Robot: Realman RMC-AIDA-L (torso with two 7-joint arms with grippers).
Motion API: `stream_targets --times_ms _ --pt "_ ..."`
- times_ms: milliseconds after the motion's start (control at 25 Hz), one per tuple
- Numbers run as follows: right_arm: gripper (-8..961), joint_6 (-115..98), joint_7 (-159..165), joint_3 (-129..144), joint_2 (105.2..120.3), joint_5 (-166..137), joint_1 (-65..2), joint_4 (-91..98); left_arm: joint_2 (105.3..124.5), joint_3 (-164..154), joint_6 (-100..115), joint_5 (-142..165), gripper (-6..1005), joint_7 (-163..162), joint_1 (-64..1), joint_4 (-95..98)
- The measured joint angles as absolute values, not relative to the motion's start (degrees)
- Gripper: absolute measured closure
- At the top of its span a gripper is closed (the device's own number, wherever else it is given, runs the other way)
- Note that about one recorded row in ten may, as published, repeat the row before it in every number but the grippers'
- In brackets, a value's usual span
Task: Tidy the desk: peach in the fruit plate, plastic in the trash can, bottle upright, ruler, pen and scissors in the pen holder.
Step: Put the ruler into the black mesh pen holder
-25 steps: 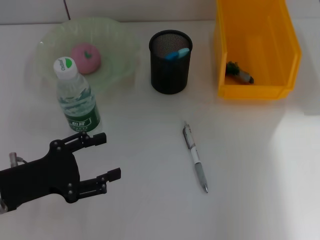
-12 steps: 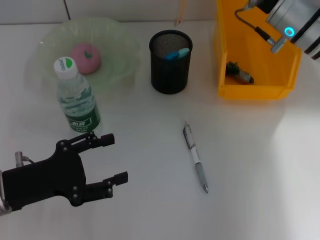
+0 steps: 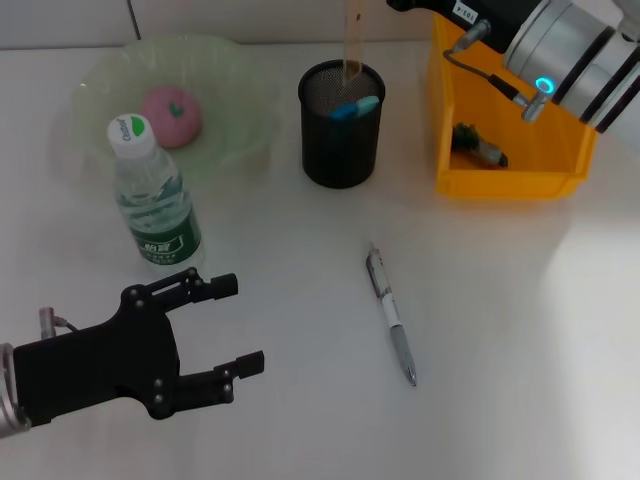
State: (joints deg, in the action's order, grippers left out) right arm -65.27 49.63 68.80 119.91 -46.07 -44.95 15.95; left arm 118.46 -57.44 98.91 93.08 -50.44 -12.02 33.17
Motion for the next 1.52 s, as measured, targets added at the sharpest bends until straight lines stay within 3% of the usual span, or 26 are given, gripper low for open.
stream_targets --times_ms 1520 --pt "515 -62.38 40.23 71.66 119.97 -41.22 -48.69 10.2 118.74 -59.15 98.43 92.59 196 -48.87 -13.82 31.91"
